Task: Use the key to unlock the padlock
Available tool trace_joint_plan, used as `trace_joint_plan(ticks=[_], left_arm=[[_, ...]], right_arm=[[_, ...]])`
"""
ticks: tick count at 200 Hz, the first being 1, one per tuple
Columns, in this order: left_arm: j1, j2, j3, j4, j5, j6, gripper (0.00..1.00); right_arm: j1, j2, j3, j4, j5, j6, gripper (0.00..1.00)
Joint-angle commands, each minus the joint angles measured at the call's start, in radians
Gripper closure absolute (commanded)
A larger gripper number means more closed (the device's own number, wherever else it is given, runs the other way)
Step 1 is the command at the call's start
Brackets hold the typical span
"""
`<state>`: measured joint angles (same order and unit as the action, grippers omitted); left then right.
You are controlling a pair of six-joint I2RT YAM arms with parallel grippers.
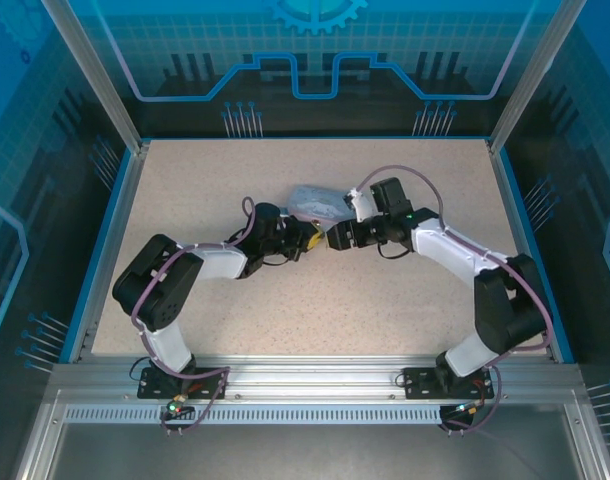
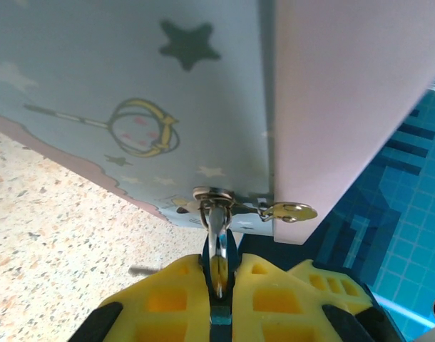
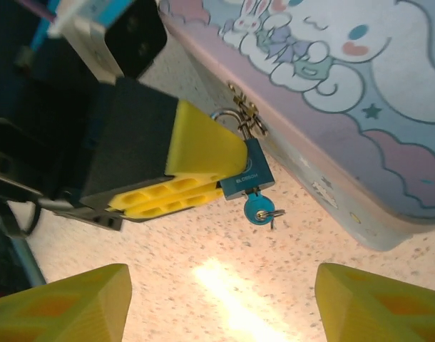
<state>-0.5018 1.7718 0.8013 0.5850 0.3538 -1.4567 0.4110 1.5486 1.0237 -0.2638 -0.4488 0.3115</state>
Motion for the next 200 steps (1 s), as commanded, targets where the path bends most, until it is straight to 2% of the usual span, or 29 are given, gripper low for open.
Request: trace_joint_plan(ticks=[1, 30, 71, 84, 91, 100, 108, 130, 137, 149, 200], left_arm=[[0.001, 0.001, -0.032, 0.046, 0.033, 0.03, 1.0], [-0.015, -0.007, -0.077, 0.047, 0.037, 0.053, 1.0], [-0.088, 0.022, -0.119, 0.076, 0.037, 0.068, 1.0], [-0.103, 0.04, -0.127, 0.103, 0.045, 0.066, 0.9], [-0.107, 0.047, -0.132, 0.122, 0.054, 0.065, 0.77], [-0.107, 0.041, -0.15, 0.14, 0.057, 0.061, 0.54], [-0.106, 0.018, -0.173, 0.139, 0.045, 0.071, 0.4], [-0.075, -0.089, -0.196, 0.009, 0.013, 0.16, 0.18], [-0.061, -0.125, -0.2, -0.035, -0.003, 0.187, 0.07], [-0.038, -0.188, -0.198, -0.114, -0.027, 0.235, 0.01], [0.079, -0.416, -0.171, -0.395, -0.117, 0.388, 0.01]], right_arm=[[0.004, -0.017, -0.053, 0.14, -0.034, 0.183, 0.29], [0.029, 0.039, -0.081, 0.225, -0.029, 0.291, 0.28], [0.066, 0.141, -0.097, 0.316, -0.01, 0.393, 0.28], [0.072, 0.162, -0.101, 0.331, 0.001, 0.408, 0.29], [0.073, 0.166, -0.104, 0.339, 0.008, 0.412, 0.29], [0.073, 0.165, -0.11, 0.341, 0.02, 0.414, 0.29], [0.072, 0.156, -0.115, 0.338, 0.031, 0.411, 0.29], [0.071, 0.105, -0.131, 0.322, 0.054, 0.399, 0.29], [0.072, 0.085, -0.135, 0.314, 0.057, 0.397, 0.29], [0.073, 0.048, -0.139, 0.299, 0.058, 0.394, 0.29], [0.122, -0.082, -0.217, 0.26, 0.083, 0.411, 0.28]])
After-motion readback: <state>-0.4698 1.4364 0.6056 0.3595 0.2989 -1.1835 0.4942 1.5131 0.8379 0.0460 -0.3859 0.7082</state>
